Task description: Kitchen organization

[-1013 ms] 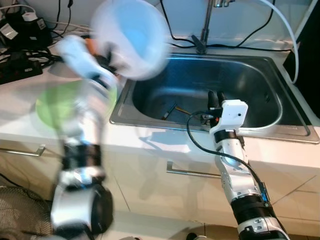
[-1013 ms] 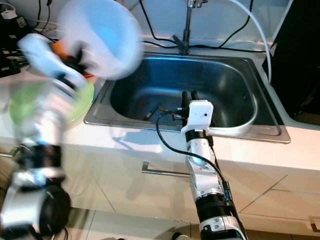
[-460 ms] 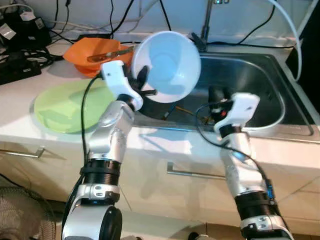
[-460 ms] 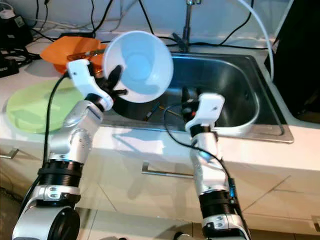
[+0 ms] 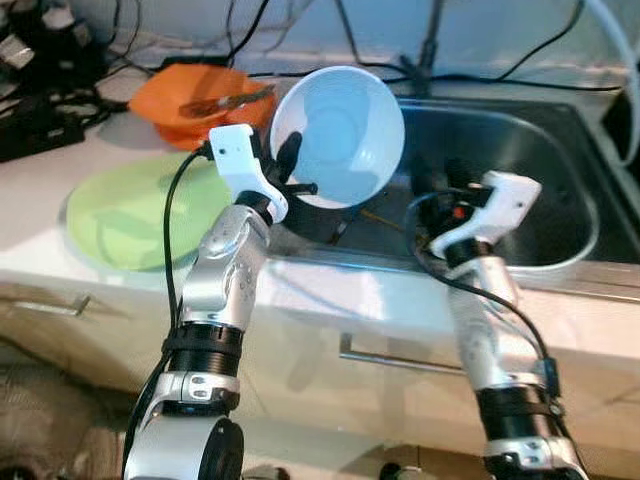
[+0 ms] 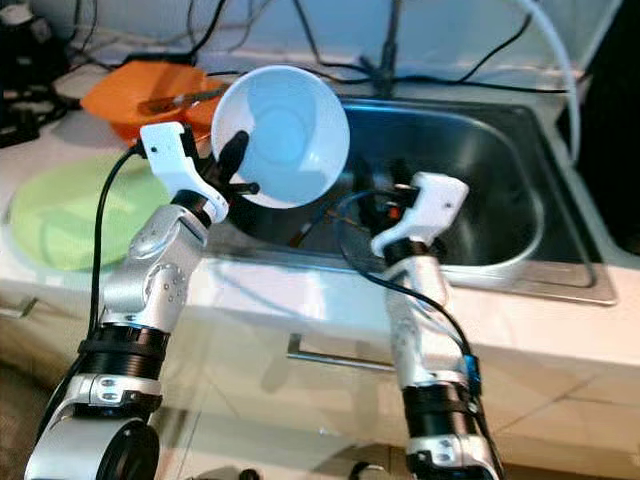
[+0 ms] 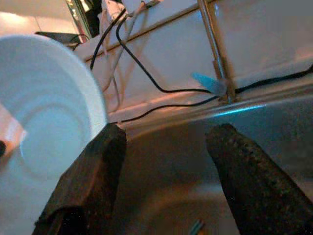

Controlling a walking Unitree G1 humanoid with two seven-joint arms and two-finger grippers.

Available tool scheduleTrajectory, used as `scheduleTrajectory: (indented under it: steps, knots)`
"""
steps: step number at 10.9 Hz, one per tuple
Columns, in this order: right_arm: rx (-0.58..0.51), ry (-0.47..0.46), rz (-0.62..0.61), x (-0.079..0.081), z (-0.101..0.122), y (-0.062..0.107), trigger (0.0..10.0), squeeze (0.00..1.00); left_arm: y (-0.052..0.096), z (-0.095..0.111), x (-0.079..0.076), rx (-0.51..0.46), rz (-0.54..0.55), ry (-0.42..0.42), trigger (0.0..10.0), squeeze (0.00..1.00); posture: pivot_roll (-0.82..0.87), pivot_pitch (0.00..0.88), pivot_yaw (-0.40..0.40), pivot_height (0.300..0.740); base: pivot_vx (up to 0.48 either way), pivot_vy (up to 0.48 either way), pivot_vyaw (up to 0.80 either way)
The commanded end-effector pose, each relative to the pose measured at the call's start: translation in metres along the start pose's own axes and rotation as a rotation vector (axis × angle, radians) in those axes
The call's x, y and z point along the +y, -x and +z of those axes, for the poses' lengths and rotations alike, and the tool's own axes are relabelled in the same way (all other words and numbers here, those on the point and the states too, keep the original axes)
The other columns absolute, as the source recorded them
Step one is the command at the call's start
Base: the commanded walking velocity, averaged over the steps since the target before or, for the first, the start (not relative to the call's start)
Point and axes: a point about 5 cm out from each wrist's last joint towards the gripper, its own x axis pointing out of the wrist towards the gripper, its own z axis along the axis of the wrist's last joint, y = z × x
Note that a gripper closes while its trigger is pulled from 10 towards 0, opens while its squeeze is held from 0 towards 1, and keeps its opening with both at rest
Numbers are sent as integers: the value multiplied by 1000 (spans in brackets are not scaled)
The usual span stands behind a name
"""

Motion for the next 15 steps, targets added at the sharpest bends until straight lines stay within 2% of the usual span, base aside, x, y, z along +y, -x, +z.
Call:
scheduleTrajectory:
  steps: [1,6,9,10,11,13,15]
  knots:
    - [-8,-17,19,2,4,1,10000,0,0,4,-2,-25,-11,-9,10000,0,-29,0,77,740,0,0,0]
    - [33,-90,117,18,1,2,10000,0,2,-6,-21,11,-148,29,10000,0,-29,0,74,740,0,0,0]
    - [41,-104,122,19,0,1,10000,0,4,-6,-27,6,-202,61,10000,0,-24,0,71,740,0,0,0]
    - [39,-118,122,20,0,0,4510,0,4,-5,-28,2,-210,72,10000,0,-21,0,70,740,0,0,0]
    - [35,-142,117,20,1,0,0,0,4,-5,-27,0,-211,75,10000,0,-22,0,70,740,0,0,0]
    - [27,-172,107,16,3,1,0,0,4,-2,-23,-13,-187,115,10000,0,-23,0,71,740,0,0,0]
    - [16,-222,100,15,4,1,0,0,4,-3,-24,-8,-192,120,10000,0,-23,0,72,740,0,0,0]
